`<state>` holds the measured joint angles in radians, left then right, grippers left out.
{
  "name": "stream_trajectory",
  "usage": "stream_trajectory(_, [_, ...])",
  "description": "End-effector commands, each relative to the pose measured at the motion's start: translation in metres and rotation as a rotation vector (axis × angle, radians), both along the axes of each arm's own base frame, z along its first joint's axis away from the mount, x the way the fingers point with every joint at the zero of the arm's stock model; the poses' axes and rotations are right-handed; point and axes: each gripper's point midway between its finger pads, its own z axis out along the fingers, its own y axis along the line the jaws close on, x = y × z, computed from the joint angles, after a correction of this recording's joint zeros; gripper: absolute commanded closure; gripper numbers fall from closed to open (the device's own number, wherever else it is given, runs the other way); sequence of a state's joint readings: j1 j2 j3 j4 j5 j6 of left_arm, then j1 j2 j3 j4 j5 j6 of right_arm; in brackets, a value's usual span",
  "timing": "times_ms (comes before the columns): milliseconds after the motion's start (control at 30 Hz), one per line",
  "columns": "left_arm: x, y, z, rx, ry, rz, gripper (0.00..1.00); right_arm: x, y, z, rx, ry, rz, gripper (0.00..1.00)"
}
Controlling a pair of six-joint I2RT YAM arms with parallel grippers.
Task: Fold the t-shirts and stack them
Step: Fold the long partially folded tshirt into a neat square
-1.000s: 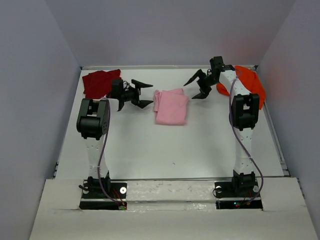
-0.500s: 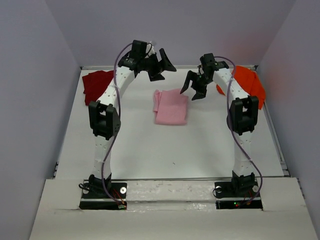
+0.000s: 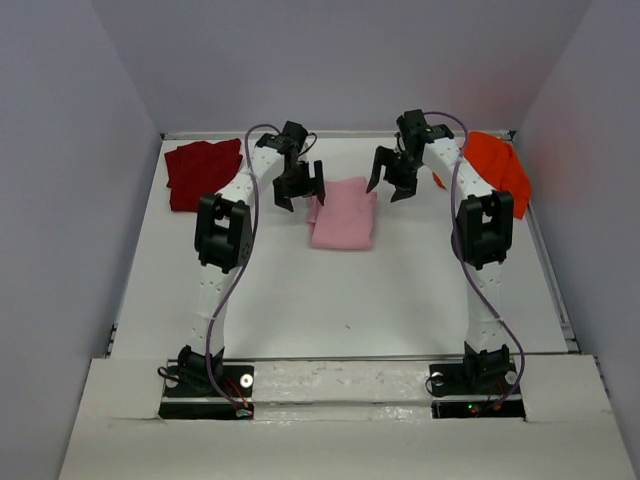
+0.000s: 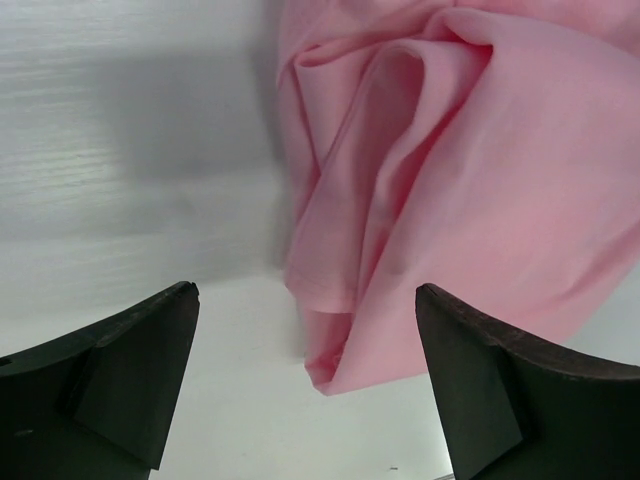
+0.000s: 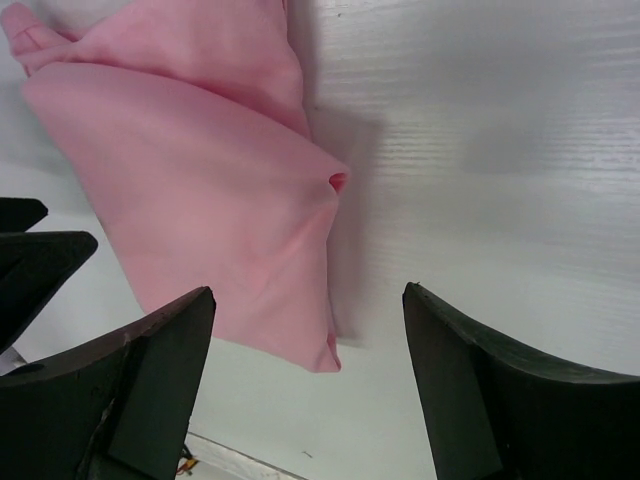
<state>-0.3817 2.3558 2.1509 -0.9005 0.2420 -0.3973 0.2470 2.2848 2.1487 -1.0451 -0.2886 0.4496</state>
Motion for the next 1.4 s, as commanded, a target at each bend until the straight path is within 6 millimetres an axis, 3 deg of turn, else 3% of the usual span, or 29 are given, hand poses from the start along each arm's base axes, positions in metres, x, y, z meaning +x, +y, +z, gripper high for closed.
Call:
stream_trajectory(0, [0.018, 0.028, 0.024, 0.072, -0.100, 0.029, 0.01, 0.016, -0.001, -0.004, -0.011, -0.039, 0.010, 0.20])
stream_trajectory(200, [0.045, 0.038, 0.046, 0.054, -0.184, 0.077, 0.01, 0.026, 0.004, -0.013, 0.008, -0.046, 0.007, 0.25])
stream_trajectory(267, [0.051, 0.036, 0.048, 0.051, -0.205, 0.069, 0.01, 0.028, 0.005, -0.020, 0.010, -0.038, 0.010, 0.27])
stream_trajectory(433, [0.059, 0.022, 0.061, -0.027, -0.266, 0.029, 0.05, 0.038, 0.007, -0.016, 0.013, -0.071, 0.009, 0.27])
stream_trajectory(533, [0.064, 0.013, 0.070, -0.078, -0.301, 0.011, 0.25, 0.042, 0.009, -0.013, 0.024, -0.083, 0.010, 0.27])
stream_trajectory(667, [0.067, 0.009, 0.073, -0.096, -0.310, 0.003, 0.34, 0.045, 0.011, -0.011, 0.032, -0.091, 0.009, 0.26])
stream_trajectory(700, [0.068, 0.008, 0.074, -0.100, -0.313, 0.001, 0.44, 0.045, 0.011, -0.012, 0.033, -0.091, 0.009, 0.26])
stream_trajectory(733, [0.068, 0.007, 0.075, -0.105, -0.317, -0.004, 0.46, 0.045, 0.011, -0.012, 0.034, -0.090, 0.007, 0.26])
stream_trajectory(933, [0.065, -0.003, 0.069, -0.156, -0.291, -0.019, 0.43, 0.046, 0.012, -0.016, 0.038, -0.081, 0.005, 0.27])
stream_trajectory(1033, [0.063, -0.015, 0.071, -0.202, -0.294, -0.054, 0.29, 0.046, 0.012, -0.018, 0.037, -0.079, 0.003, 0.27])
stream_trajectory(1100, [0.063, -0.021, 0.070, -0.225, -0.298, -0.068, 0.26, 0.047, 0.012, -0.018, 0.037, -0.081, 0.003, 0.28])
stream_trajectory(1367, [0.054, -0.053, 0.051, -0.331, -0.236, -0.131, 0.26, 0.049, 0.014, -0.019, 0.043, -0.085, 0.004, 0.28])
